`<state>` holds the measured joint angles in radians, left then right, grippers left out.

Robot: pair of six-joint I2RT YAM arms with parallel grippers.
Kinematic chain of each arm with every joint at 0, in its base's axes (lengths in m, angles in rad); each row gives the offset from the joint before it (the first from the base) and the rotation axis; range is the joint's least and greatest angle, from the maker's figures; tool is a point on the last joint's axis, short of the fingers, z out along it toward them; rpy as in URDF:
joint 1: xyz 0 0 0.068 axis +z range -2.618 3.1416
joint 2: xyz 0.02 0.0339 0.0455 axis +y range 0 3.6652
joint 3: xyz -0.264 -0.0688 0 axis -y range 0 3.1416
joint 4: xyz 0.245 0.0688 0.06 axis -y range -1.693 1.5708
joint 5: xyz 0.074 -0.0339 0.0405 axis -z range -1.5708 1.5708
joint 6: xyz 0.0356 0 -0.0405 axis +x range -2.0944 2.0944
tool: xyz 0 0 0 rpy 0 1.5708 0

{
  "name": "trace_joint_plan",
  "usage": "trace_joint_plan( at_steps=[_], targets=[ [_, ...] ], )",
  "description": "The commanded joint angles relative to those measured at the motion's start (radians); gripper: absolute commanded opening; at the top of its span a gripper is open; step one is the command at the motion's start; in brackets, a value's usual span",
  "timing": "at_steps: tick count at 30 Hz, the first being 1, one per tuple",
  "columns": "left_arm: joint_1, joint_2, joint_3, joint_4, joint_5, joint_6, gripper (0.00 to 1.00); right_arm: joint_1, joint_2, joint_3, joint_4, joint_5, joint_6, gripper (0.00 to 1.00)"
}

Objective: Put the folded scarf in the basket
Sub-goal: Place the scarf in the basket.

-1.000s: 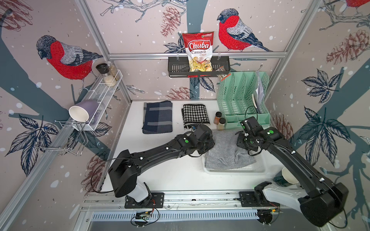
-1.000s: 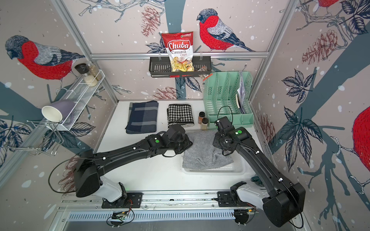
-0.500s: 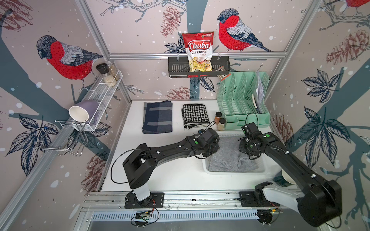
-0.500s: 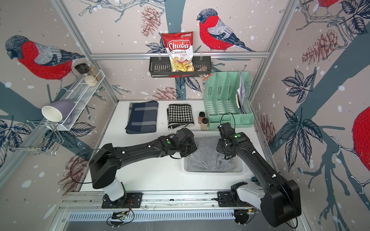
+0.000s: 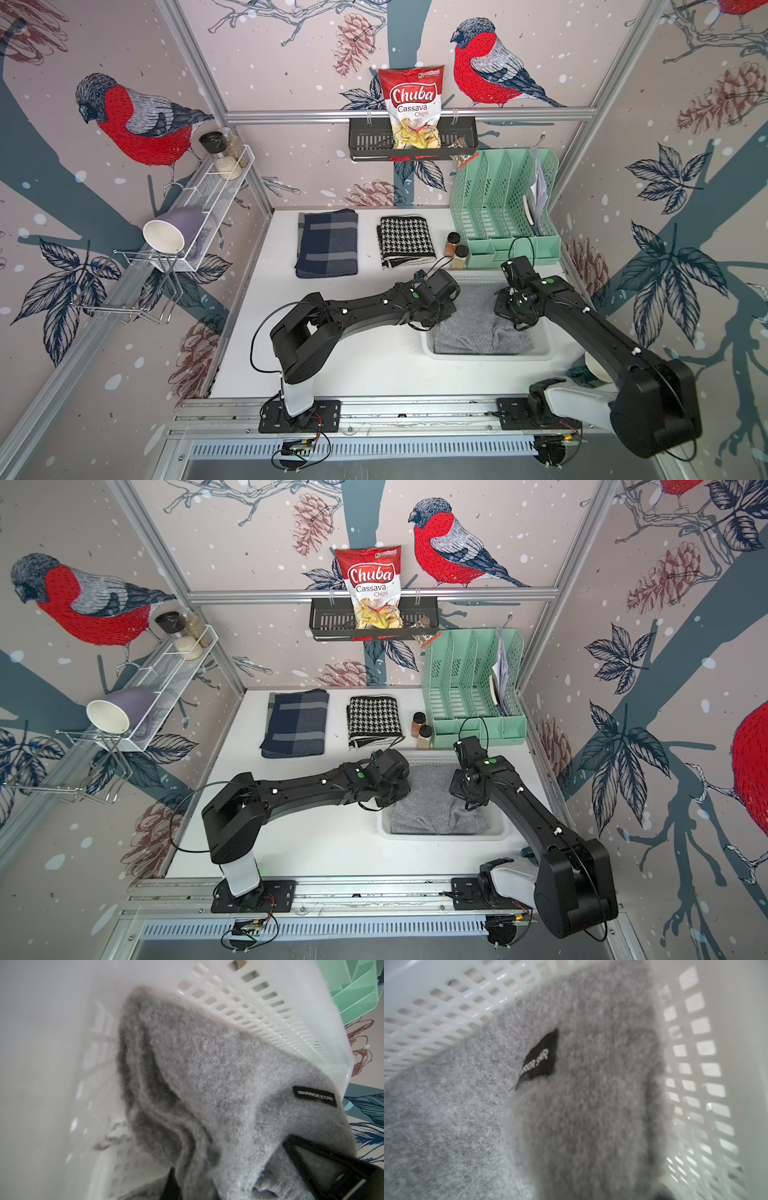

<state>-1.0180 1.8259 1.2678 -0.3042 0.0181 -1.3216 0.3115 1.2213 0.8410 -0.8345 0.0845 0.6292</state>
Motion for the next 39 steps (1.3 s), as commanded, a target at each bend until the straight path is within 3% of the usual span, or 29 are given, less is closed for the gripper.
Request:
trace_joint_plan(
  at_steps=[1,4,10,13,17,19,22,24,29,36,39],
  targets=[
    [-0.001,0.018,0.008,-0.024,-0.017,0.019,0.00,-0.003,0.007,-0.001,0.023,0.002,0.042,0.04],
    [-0.002,0.026,0.004,-0.024,-0.015,0.019,0.00,-0.007,0.007,-0.017,0.030,0.025,0.053,0.17],
    [-0.004,0.021,0.004,-0.043,-0.030,0.029,0.00,-0.026,-0.025,-0.008,0.007,0.068,0.074,0.60],
    [-0.004,0.025,0.016,-0.061,-0.038,0.039,0.00,-0.027,-0.058,0.017,-0.015,0.098,0.091,0.69],
    [-0.004,0.023,0.029,-0.090,-0.052,0.042,0.00,-0.026,-0.075,0.054,-0.045,0.131,0.103,0.70],
    [-0.005,0.007,0.030,-0.108,-0.073,0.038,0.11,-0.027,-0.082,0.068,-0.059,0.151,0.108,0.70],
    [-0.013,-0.030,0.045,-0.160,-0.132,0.033,0.39,-0.026,-0.099,0.090,-0.072,0.177,0.116,0.70],
    [-0.020,-0.060,0.058,-0.193,-0.169,0.032,0.45,-0.025,-0.105,0.098,-0.072,0.175,0.116,0.68],
    [-0.038,-0.107,0.092,-0.230,-0.205,0.037,0.45,-0.012,-0.118,0.082,-0.065,0.136,0.144,0.54],
    [-0.041,0.030,0.154,-0.137,0.032,0.115,0.29,0.006,-0.129,-0.018,-0.008,0.138,0.196,0.43],
    [-0.045,0.087,0.147,-0.129,0.057,0.119,0.21,-0.008,-0.122,-0.062,0.018,0.165,0.201,0.39]
  ],
)
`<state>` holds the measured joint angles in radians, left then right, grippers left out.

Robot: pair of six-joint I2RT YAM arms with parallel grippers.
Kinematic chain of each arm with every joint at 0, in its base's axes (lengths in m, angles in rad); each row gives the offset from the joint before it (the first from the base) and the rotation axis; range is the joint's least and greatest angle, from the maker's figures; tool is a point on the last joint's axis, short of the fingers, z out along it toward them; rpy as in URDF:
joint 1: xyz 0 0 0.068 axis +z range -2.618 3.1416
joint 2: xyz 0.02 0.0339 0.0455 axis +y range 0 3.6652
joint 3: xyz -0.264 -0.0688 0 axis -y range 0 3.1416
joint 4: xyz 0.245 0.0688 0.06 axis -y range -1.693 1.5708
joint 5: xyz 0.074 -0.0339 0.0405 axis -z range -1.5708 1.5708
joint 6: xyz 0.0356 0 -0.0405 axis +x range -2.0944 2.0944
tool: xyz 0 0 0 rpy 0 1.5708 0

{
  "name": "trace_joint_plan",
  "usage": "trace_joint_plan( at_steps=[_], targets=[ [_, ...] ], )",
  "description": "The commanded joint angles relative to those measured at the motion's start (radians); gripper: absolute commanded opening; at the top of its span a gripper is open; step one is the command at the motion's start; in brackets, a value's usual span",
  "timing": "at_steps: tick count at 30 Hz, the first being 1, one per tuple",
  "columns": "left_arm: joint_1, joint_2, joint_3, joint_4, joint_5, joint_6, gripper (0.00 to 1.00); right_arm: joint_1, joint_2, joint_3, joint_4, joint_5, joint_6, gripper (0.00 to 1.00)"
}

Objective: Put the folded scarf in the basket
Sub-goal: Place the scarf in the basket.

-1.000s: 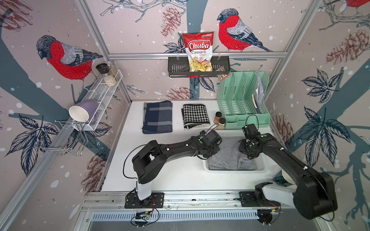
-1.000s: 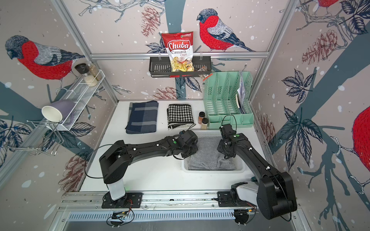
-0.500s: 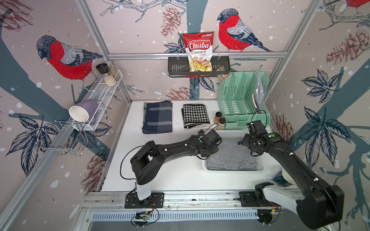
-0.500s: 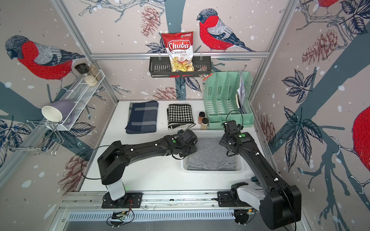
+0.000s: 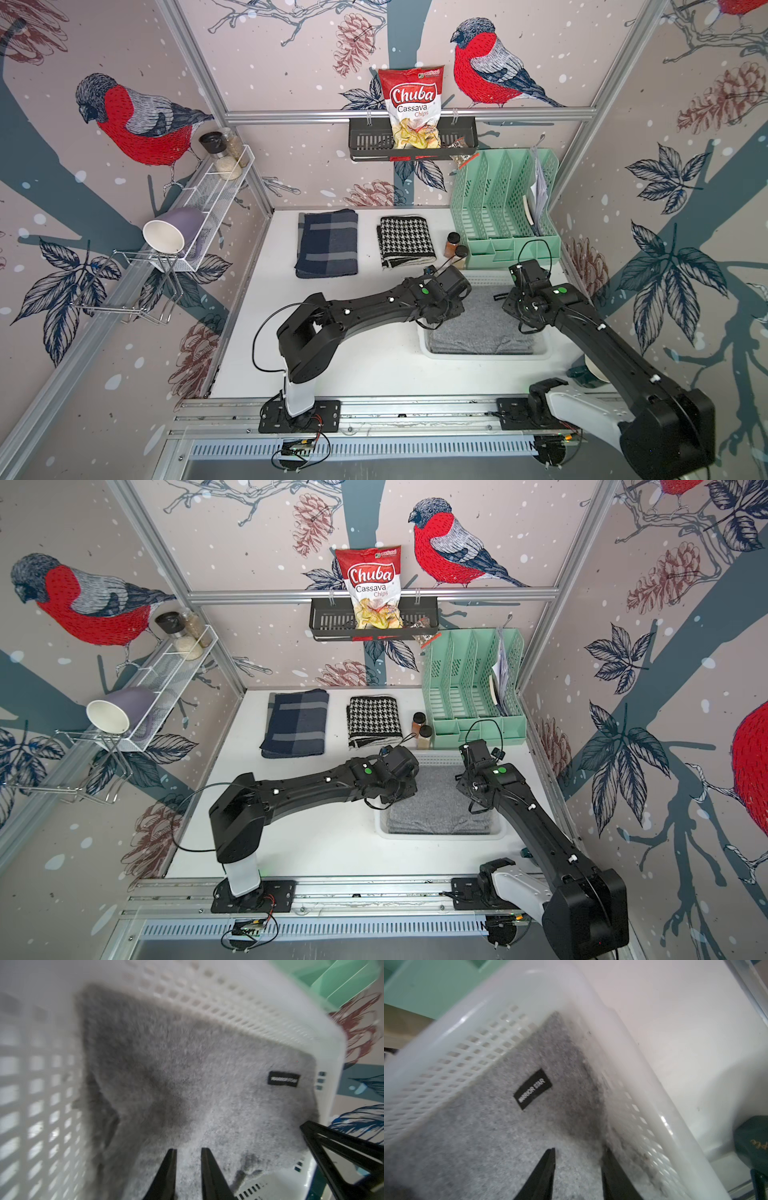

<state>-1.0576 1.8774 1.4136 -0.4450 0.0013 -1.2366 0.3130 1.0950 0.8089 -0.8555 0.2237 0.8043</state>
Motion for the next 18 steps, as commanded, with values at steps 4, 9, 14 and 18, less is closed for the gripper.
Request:
trace_joint_plan(
  at_steps=[4,9,14,18],
  targets=[
    [-0.002,0.058,-0.038,0.018,0.057,0.025,0.18,-0.044,0.022,-0.070,0.093,0.006,0.012,0.38],
    [-0.001,0.071,-0.055,0.008,0.037,0.021,0.18,-0.047,0.061,-0.092,0.124,-0.028,0.008,0.38],
    [-0.004,0.035,-0.056,-0.001,0.001,0.017,0.18,-0.043,0.029,-0.071,0.105,-0.020,0.021,0.39],
    [-0.003,-0.011,-0.002,-0.033,-0.029,0.047,0.26,-0.043,-0.010,-0.022,0.084,-0.003,0.035,0.45]
  ],
)
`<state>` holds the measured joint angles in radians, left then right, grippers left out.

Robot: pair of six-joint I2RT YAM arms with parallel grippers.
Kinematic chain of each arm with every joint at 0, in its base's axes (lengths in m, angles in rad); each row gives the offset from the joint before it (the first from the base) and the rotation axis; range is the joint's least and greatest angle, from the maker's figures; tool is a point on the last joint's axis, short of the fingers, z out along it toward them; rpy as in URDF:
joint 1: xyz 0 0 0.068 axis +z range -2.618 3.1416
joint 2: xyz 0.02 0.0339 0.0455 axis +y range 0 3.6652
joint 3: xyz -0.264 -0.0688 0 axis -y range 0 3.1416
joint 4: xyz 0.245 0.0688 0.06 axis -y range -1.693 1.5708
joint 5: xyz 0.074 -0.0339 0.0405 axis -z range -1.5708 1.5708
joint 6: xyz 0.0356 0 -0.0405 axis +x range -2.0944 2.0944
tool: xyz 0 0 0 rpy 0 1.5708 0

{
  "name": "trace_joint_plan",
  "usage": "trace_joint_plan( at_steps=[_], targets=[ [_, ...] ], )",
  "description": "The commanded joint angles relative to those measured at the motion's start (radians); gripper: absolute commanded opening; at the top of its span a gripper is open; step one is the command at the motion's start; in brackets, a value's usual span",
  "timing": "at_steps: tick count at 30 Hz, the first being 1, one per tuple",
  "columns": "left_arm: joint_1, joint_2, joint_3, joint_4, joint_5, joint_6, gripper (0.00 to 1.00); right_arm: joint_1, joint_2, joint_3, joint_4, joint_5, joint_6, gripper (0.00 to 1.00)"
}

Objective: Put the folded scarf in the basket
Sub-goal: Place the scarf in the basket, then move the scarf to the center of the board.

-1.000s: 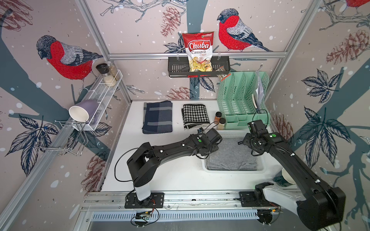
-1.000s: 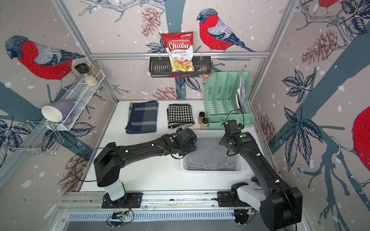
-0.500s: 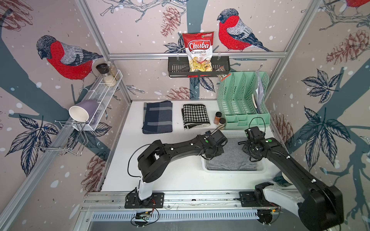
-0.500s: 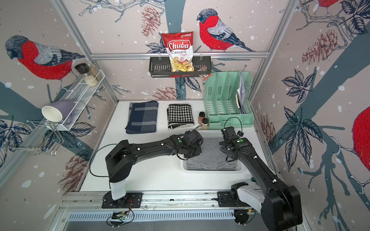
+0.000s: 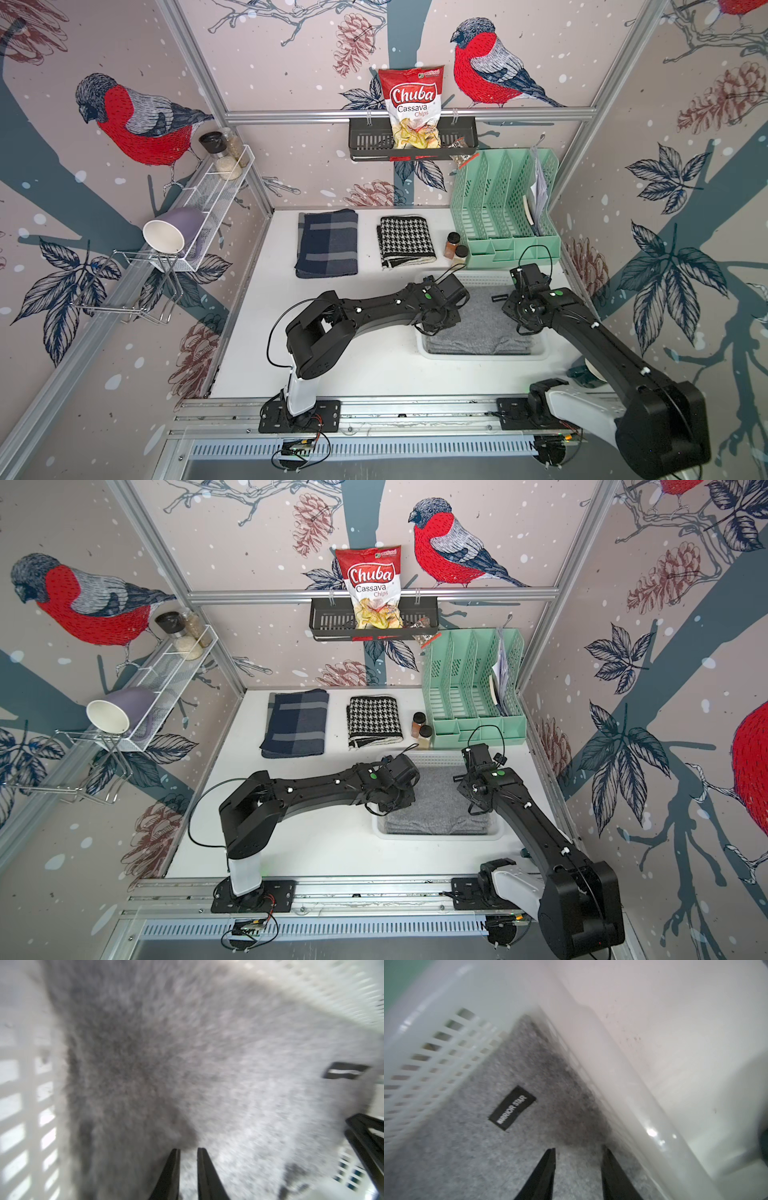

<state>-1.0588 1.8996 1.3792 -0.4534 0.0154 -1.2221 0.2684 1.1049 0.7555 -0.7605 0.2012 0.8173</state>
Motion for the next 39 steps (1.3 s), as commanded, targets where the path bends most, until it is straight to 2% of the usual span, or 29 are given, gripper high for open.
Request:
trace_joint_plan(
  at_steps=[1,5,8,11,14,17,22,26,28,34,36,39],
  targets=[
    [-0.003,-0.048,0.048,-0.028,-0.048,0.040,0.28,0.002,-0.029,0.049,-0.014,0.020,0.023,0.47],
    [0.000,-0.114,0.104,-0.076,-0.094,0.064,0.38,0.003,-0.052,0.128,-0.006,-0.007,0.022,0.54],
    [0.014,-0.170,0.115,-0.093,-0.106,0.081,0.42,0.015,-0.065,0.187,0.005,-0.023,0.008,0.56],
    [0.059,-0.238,0.101,-0.113,-0.098,0.098,0.43,0.052,-0.079,0.234,0.021,-0.025,-0.010,0.56],
    [0.141,-0.331,0.037,-0.116,-0.102,0.125,0.43,0.115,-0.080,0.277,0.036,-0.019,-0.025,0.54],
    [0.269,-0.430,-0.062,-0.106,-0.074,0.154,0.41,0.211,-0.067,0.308,0.060,-0.006,-0.033,0.51],
    [0.578,-0.572,-0.244,-0.069,0.028,0.233,0.37,0.362,-0.025,0.335,0.096,0.037,-0.027,0.50],
    [0.828,-0.608,-0.331,-0.046,0.095,0.310,0.29,0.424,0.004,0.334,0.146,0.009,-0.033,0.50],
    [0.927,-0.603,-0.363,-0.029,0.097,0.336,0.24,0.430,0.012,0.323,0.175,-0.019,-0.038,0.50],
    [1.163,-0.518,-0.433,0.050,0.139,0.361,0.19,0.429,0.017,0.301,0.212,-0.060,-0.047,0.50],
    [1.216,-0.475,-0.426,0.069,0.151,0.370,0.19,0.427,0.016,0.293,0.214,-0.063,-0.053,0.50],
    [1.273,-0.404,-0.415,0.096,0.143,0.378,0.27,0.422,0.015,0.278,0.221,-0.073,-0.055,0.51]
  ],
)
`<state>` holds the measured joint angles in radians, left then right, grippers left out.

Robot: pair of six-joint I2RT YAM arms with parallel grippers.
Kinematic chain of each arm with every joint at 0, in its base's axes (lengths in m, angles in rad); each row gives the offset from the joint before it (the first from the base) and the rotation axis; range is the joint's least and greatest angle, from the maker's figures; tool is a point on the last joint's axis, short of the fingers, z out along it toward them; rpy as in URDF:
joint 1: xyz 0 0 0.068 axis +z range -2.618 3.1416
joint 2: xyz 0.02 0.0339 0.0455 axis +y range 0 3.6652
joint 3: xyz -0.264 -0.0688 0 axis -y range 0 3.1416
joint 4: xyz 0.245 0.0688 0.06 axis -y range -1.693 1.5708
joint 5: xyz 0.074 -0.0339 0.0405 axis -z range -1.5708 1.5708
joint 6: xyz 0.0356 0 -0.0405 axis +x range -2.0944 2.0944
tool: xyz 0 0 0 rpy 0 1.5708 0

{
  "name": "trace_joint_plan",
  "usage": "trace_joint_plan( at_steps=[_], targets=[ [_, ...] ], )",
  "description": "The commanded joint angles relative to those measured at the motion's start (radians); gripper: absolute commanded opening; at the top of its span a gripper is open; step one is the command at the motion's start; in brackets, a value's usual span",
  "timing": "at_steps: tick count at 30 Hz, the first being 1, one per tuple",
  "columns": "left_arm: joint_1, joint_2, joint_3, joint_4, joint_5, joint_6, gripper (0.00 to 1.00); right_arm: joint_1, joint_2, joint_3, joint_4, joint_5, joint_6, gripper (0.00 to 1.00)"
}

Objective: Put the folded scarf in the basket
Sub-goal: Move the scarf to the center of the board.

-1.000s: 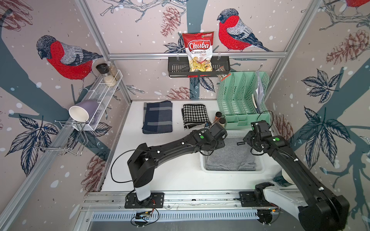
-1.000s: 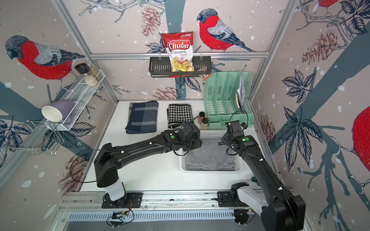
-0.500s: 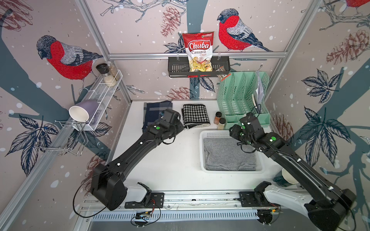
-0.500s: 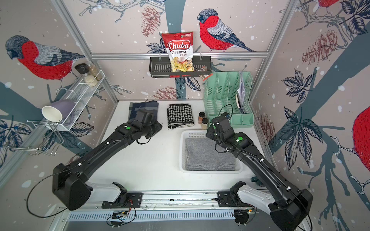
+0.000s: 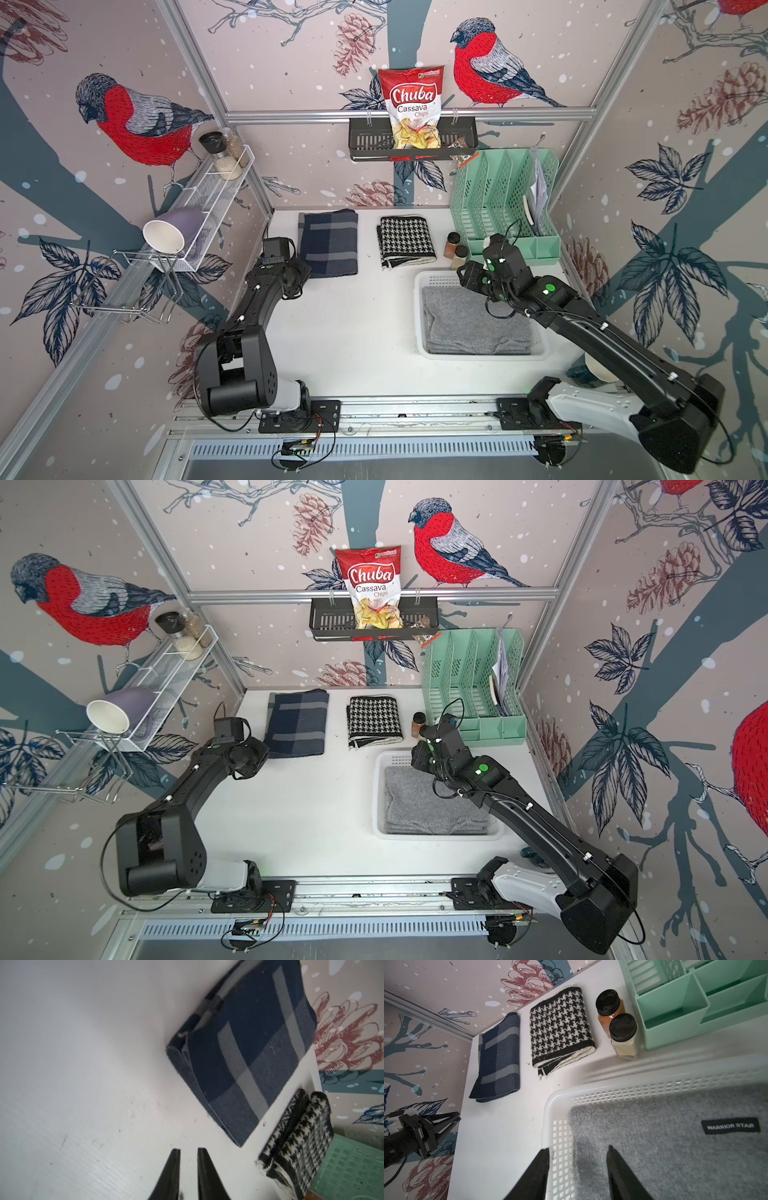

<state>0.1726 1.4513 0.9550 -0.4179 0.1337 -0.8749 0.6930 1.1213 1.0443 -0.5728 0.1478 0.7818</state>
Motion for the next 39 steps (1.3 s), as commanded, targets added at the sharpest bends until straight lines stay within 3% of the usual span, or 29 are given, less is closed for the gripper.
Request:
trace_joint_plan(
  at_steps=[1,8,15,21,23,33,39],
  targets=[
    [0.063,0.067,0.010,0.074,0.035,0.029,0.30,-0.005,-0.003,-0.017,0.038,-0.025,-0.019,0.51],
    [0.151,0.183,0.037,0.194,0.099,0.044,0.36,-0.031,0.012,-0.026,0.055,-0.054,-0.030,0.52],
    [0.164,0.274,0.118,0.244,0.158,0.100,0.36,-0.049,0.022,-0.035,0.062,-0.072,-0.037,0.52],
    [0.186,0.352,0.146,0.222,0.151,0.099,0.22,-0.057,0.023,-0.048,0.070,-0.085,-0.030,0.53],
    [0.198,0.372,0.147,0.238,0.163,0.094,0.21,-0.056,0.021,-0.047,0.070,-0.087,-0.030,0.53],
    [0.203,0.456,0.168,0.299,0.261,0.111,0.35,-0.061,0.037,-0.049,0.076,-0.100,-0.038,0.53],
    [0.202,0.491,0.190,0.286,0.271,0.124,0.34,-0.063,0.048,-0.052,0.079,-0.110,-0.036,0.53]
  ],
)
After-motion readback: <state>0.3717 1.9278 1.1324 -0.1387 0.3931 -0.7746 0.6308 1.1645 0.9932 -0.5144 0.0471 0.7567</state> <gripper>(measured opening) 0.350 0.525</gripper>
